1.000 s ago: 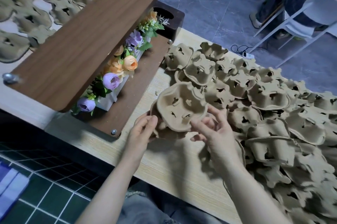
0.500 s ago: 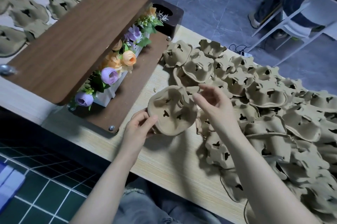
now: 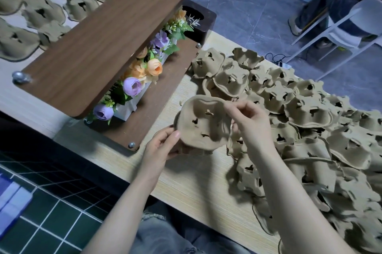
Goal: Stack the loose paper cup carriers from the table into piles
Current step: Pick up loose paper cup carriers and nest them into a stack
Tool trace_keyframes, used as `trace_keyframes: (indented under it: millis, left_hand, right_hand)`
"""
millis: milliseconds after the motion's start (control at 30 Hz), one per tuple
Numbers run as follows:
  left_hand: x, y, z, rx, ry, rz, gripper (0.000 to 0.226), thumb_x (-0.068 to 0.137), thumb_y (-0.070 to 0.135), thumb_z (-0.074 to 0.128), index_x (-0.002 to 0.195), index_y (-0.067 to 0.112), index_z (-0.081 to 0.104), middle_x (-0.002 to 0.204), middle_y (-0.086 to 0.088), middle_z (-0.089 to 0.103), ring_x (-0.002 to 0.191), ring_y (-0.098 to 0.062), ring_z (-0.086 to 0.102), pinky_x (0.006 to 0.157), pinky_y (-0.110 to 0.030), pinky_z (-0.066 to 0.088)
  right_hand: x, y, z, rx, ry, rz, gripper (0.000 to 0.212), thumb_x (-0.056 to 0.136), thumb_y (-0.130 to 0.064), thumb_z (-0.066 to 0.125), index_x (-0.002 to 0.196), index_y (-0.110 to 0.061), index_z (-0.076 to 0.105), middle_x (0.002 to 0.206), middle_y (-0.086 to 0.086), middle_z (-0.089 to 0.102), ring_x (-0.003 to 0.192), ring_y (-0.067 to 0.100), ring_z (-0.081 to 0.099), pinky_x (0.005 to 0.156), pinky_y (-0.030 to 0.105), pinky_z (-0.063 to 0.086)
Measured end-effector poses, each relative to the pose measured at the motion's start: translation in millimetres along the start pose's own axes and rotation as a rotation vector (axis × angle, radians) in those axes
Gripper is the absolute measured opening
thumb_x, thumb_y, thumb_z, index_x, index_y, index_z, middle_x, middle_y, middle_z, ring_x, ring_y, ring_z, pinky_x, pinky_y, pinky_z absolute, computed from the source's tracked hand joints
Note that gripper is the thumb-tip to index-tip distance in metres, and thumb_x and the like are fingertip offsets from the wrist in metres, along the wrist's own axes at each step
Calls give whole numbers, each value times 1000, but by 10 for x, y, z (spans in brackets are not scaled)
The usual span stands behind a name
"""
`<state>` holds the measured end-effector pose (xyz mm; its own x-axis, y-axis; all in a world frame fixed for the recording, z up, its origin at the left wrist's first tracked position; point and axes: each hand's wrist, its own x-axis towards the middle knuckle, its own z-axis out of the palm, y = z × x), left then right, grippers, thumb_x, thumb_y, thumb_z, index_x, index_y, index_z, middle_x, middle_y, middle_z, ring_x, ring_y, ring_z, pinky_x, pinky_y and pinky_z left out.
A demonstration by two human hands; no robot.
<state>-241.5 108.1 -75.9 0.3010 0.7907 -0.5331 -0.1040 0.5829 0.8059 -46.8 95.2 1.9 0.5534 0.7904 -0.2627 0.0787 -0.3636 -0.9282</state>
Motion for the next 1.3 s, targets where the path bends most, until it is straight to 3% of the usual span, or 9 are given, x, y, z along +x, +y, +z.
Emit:
trace_keyframes:
  millis: [167,333,467,567,667,800,933,1100,1300]
  left_hand:
    - [2,-16,-14,-60,25,-7,49,83,44,54,120,14,65,117,-6,70,110,-17,66,83,-32,59]
    - [-14,-10,23,-4,11,49,32,82,39,57,104,20,69,99,3,74,91,-6,68,80,-27,59]
    - [-1,-36,48,0,42,72,17,93,21,57,106,17,67,105,-4,70,86,-1,67,73,-21,58]
    - [10,-61,42,38,59,83,23,94,20,57,114,13,67,115,-8,68,96,-7,67,80,-26,59]
    - [10,-80,34,76,54,104,29,94,21,58,120,11,66,121,-10,66,104,-13,66,82,-27,58]
    - [3,-92,18,97,13,113,42,85,33,61,125,18,64,125,-5,65,110,-14,65,80,-22,56]
    - [4,-82,7,114,-17,118,45,82,38,61,126,28,63,130,-2,62,115,-13,63,86,-26,57]
    - [25,-110,-38,182,-29,125,36,86,48,67,122,47,61,133,5,59,120,-12,59,100,-43,52]
    - [61,-166,-67,277,-81,157,55,79,62,59,133,55,50,139,16,52,128,-6,51,110,-47,41]
  right_hand:
    - [-362,151,-46,107,-57,205,11,88,-15,69,80,-8,64,62,2,58,48,6,45,48,16,39]
    - [-571,341,-22,125,-85,343,9,88,-12,68,81,-7,65,61,-2,61,45,1,48,39,12,32]
    - [-586,405,-25,41,-164,343,15,90,-14,66,76,-9,63,70,1,68,48,2,50,41,12,32]
    - [-533,408,-75,-1,-136,318,23,90,-23,68,75,-6,62,61,-2,60,42,3,46,39,10,32]
    - [-388,401,-157,-85,-44,231,35,86,-39,69,77,-6,64,59,-2,56,50,11,49,53,19,40]
    - [-49,403,-212,-131,68,140,30,87,-35,71,87,-6,64,74,8,63,58,11,52,62,25,45]
    - [247,448,-135,-187,75,150,30,83,-39,74,97,-15,63,81,-3,63,69,13,57,72,34,50]
    - [323,519,-77,-217,46,201,26,82,-37,75,94,-18,61,79,-6,63,58,9,54,62,25,45]
    - [241,542,-187,-158,165,216,11,88,-12,61,94,-8,69,54,-2,53,41,3,43,44,15,36]
